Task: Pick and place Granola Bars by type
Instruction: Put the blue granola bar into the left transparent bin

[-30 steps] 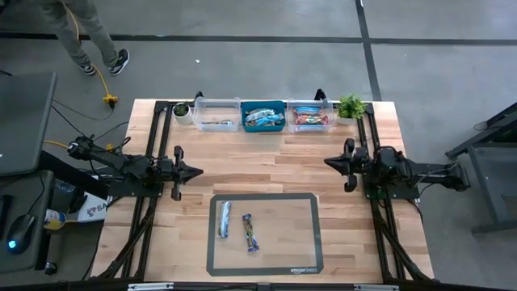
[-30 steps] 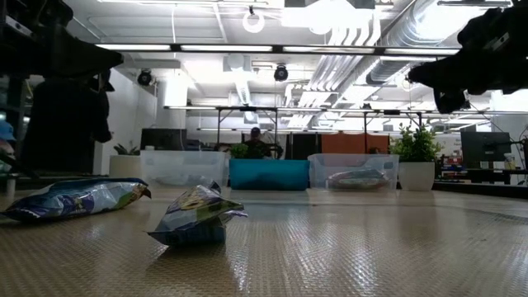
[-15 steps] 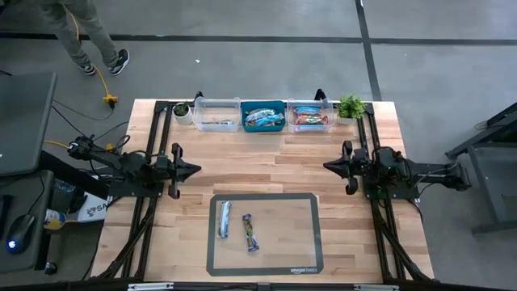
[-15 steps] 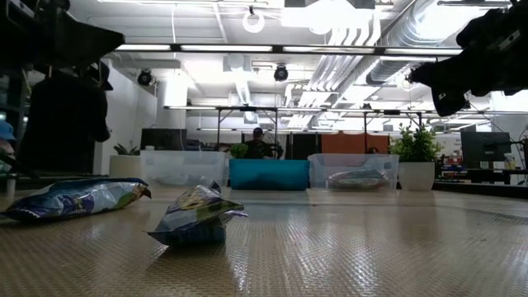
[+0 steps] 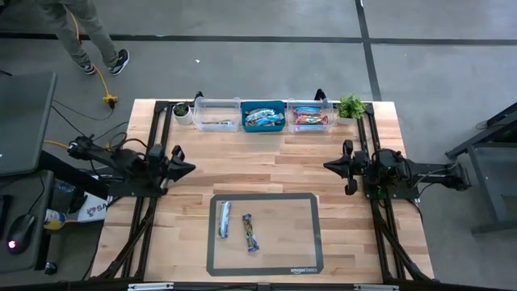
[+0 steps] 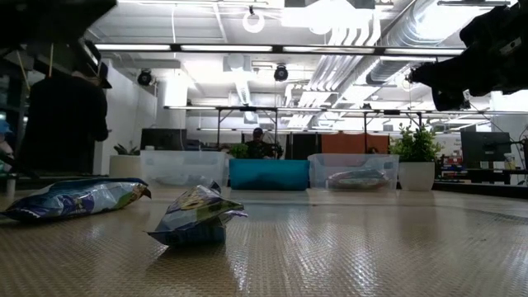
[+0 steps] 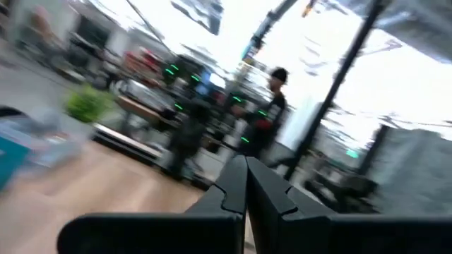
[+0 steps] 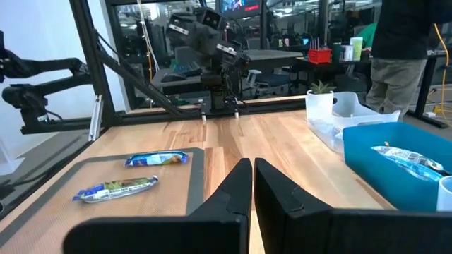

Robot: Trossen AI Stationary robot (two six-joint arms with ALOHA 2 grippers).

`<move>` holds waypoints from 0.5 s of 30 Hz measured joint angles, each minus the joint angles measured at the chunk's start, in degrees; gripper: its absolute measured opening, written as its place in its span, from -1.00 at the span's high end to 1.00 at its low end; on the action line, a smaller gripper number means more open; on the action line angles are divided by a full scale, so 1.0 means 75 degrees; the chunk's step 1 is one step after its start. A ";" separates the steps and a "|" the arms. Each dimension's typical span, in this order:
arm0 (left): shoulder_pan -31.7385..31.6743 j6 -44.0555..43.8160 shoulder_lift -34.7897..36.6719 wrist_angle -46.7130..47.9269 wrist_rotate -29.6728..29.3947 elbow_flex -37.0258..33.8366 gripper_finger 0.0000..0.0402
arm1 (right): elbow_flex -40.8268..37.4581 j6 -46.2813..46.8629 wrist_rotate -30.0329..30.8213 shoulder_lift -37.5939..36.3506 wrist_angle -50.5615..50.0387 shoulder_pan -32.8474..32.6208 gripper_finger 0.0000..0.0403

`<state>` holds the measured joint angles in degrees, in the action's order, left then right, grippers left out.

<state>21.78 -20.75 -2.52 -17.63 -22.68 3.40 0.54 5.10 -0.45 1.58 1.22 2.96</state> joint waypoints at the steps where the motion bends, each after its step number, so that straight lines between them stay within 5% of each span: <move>1: 0.0000 -0.0121 -0.0001 0.0239 0.0203 0.0151 1.00 | 0.0000 0.0016 0.0000 0.0000 -0.0001 0.0000 1.00; 15: 0.0000 0.0440 -0.1355 0.5511 0.1665 0.3706 1.00 | 0.0000 0.0053 0.0003 0.0000 0.0002 0.0002 1.00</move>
<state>21.78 -17.45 -12.68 23.70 -10.19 31.20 0.54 5.50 -0.43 1.58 1.23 2.98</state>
